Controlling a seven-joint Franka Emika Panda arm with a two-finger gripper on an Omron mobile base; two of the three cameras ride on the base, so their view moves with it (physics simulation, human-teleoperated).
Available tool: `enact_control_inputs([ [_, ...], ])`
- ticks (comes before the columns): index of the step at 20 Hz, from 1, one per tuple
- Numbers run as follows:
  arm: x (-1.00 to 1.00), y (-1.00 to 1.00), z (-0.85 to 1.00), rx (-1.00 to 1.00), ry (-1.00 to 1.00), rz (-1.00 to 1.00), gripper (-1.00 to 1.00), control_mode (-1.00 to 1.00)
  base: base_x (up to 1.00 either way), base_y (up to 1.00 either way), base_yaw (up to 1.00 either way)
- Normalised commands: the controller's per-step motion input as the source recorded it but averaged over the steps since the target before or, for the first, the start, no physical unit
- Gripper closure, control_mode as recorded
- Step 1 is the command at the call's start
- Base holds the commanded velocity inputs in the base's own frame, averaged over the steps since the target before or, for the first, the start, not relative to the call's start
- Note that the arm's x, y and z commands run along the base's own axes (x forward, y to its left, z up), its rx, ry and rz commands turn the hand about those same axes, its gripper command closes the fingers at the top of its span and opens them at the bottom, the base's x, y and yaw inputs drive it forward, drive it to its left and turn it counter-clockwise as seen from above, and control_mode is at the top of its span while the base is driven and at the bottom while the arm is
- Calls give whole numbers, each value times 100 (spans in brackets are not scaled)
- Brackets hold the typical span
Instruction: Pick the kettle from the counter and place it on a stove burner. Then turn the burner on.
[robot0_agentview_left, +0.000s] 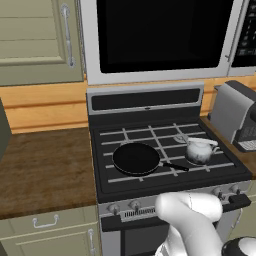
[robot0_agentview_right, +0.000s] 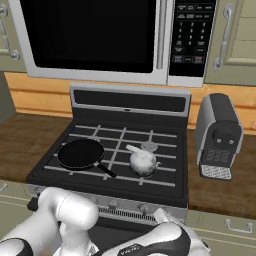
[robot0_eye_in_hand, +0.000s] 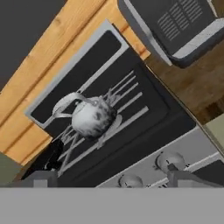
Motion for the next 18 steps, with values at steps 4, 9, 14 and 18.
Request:
enact_control_inputs([
  [4, 0, 32, -79, -49, -45, 10, -100, -100, 0, 0, 0],
  [9, 0, 19, -78, -45, -46, 2, -100, -100, 0, 0, 0],
  [14, 3, 5, -31, -23, -31, -4, -100, -100, 0, 0, 0],
  [18, 0, -3, -3, -2, -3, -5, -100, -100, 0, 0, 0],
])
